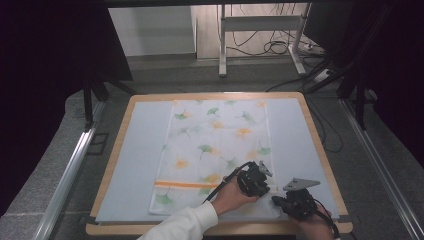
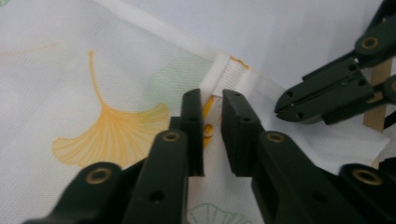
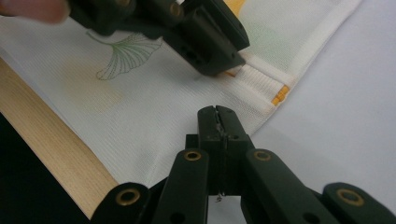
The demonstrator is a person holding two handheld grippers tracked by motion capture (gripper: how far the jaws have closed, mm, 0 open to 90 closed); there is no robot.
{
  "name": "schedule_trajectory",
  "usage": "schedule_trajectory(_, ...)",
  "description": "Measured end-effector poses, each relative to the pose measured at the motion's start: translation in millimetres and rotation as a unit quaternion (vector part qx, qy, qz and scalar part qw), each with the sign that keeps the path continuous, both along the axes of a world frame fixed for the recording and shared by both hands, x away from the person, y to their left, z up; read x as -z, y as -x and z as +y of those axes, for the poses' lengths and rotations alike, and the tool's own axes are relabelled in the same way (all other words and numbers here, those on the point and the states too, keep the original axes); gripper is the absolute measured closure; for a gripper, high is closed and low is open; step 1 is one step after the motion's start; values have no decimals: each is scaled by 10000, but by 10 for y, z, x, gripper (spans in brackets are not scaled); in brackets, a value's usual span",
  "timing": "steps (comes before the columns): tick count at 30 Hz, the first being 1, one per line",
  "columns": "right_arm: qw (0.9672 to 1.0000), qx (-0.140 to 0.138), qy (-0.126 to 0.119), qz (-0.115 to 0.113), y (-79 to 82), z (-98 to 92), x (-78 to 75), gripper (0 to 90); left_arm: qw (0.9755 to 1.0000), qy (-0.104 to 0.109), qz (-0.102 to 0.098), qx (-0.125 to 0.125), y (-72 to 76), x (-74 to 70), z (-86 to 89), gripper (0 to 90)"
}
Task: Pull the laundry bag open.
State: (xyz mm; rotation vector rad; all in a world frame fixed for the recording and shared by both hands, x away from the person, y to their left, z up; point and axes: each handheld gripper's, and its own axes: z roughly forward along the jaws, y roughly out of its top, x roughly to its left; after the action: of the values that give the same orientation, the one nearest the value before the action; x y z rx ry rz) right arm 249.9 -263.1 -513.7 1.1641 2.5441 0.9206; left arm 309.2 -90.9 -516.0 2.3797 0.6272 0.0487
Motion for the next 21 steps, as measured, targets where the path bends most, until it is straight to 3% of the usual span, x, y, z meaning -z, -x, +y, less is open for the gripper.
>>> schedule_trajectory(7, 10000, 2, 12, -2, -1, 3, 1, 893, 9994, -181, -251, 124, 24, -9, -36, 806)
schedule_trajectory(13, 10000, 0, 5, -8, 0, 2, 1, 892, 9997, -95, -136, 171, -13, -12, 2, 835)
schedule_trajectory(14, 10000, -1, 2, -5, -1, 0, 1, 893, 9997, -62, -165, 177, -15, -24, 14, 886)
schedule_trajectory(16, 10000, -2, -5, -3, -2, -1, 1, 892, 9997, -57, -60, 242, -25, -25, 27, 895)
schedule_trajectory(21, 10000, 2, 6, -7, -1, 2, 1, 892, 9994, -122, -151, 273, -7, -20, 1, 893)
